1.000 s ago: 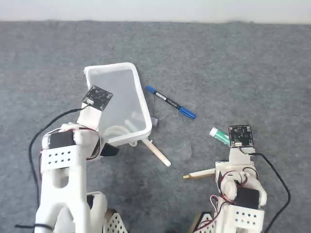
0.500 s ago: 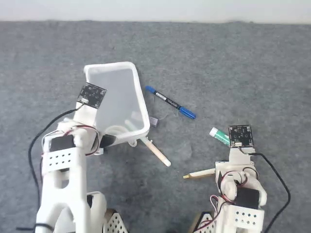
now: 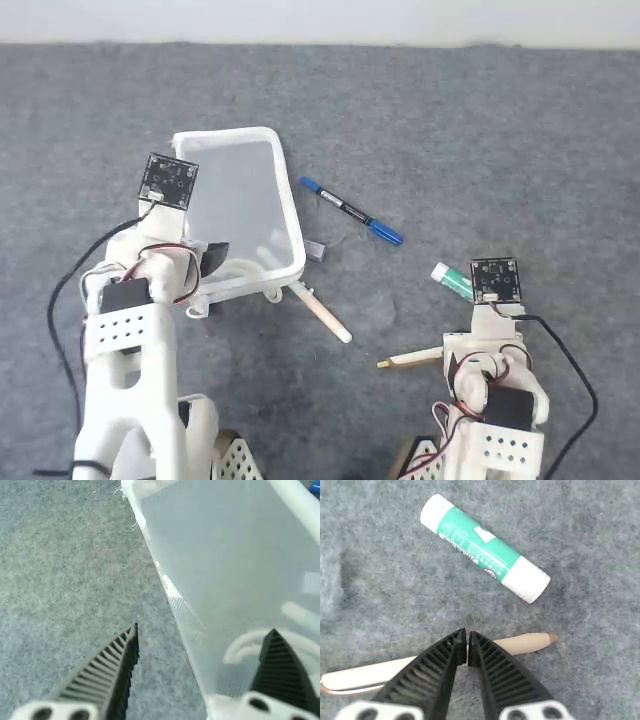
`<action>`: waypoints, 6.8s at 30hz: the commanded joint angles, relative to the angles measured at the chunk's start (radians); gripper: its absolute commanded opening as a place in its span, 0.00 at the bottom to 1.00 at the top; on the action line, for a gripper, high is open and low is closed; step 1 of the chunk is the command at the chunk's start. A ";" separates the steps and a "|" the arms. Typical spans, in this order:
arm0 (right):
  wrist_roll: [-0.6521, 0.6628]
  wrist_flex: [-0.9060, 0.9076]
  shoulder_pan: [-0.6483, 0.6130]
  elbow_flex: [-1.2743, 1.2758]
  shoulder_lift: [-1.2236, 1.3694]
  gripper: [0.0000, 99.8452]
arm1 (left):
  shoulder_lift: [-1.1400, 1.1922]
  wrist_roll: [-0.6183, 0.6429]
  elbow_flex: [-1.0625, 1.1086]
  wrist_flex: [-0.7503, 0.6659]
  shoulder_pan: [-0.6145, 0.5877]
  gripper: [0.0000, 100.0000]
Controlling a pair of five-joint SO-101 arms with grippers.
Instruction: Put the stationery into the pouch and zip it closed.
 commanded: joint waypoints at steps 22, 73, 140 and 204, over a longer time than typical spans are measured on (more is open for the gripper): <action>0.008 0.004 0.008 0.021 -0.018 0.01 | -0.003 -0.256 0.110 -0.069 -0.032 0.28; 0.012 0.004 0.010 0.020 -0.018 0.01 | 0.546 0.173 -0.789 0.454 -0.005 0.34; -0.629 -0.288 -0.832 -1.318 1.328 0.27 | -0.129 0.506 0.070 0.140 -0.137 0.33; -0.143 -0.507 -0.642 -1.022 1.342 0.01 | -0.130 0.506 0.090 0.106 -0.180 0.33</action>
